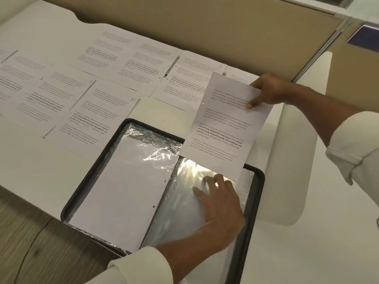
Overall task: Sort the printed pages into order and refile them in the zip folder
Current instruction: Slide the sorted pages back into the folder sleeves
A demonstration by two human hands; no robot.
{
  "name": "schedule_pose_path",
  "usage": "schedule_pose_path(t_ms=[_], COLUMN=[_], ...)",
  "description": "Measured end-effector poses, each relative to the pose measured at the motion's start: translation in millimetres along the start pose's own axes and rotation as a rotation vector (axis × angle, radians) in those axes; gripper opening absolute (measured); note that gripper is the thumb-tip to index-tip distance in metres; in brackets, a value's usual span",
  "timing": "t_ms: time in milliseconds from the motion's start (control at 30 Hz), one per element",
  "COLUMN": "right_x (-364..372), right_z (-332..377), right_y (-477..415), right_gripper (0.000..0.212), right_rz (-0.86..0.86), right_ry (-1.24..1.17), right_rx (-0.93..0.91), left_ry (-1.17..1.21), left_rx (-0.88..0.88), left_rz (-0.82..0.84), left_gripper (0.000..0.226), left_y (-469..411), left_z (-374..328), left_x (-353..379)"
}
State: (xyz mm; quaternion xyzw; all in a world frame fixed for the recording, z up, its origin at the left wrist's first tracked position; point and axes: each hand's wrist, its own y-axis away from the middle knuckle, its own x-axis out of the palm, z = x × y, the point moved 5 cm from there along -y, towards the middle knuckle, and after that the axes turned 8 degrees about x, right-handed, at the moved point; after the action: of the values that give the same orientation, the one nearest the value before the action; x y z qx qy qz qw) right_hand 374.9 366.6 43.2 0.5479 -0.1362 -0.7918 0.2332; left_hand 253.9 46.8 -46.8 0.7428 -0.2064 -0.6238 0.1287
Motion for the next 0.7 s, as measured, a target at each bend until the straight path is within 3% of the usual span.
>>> schedule_pose_path(t_ms=[100, 233, 333, 467, 700], right_x=[-9, -27, -42, -58, -71], right_z=[-5, -10, -15, -26, -31], right_y=[1, 3, 4, 4, 20], right_gripper=[0.025, 0.027, 0.024, 0.036, 0.034], right_rz=[0.023, 0.023, 0.013, 0.098, 0.152], right_ry=[-0.055, -0.129, -0.182, -0.243, -0.265], right_rx=[0.024, 0.03, 0.066, 0.095, 0.12], left_ry=[0.076, 0.207, 0.319, 0.422, 0.428], left_rx=[0.013, 0.007, -0.062, -0.114, -0.149], left_rz=[0.044, -0.04, -0.108, -0.144, -0.132], left_gripper=[0.053, 0.023, 0.024, 0.021, 0.025], left_y=[5, 7, 8, 5, -6], left_z=[8, 24, 34, 34, 30], left_x=[-11, -26, -32, -31, -25])
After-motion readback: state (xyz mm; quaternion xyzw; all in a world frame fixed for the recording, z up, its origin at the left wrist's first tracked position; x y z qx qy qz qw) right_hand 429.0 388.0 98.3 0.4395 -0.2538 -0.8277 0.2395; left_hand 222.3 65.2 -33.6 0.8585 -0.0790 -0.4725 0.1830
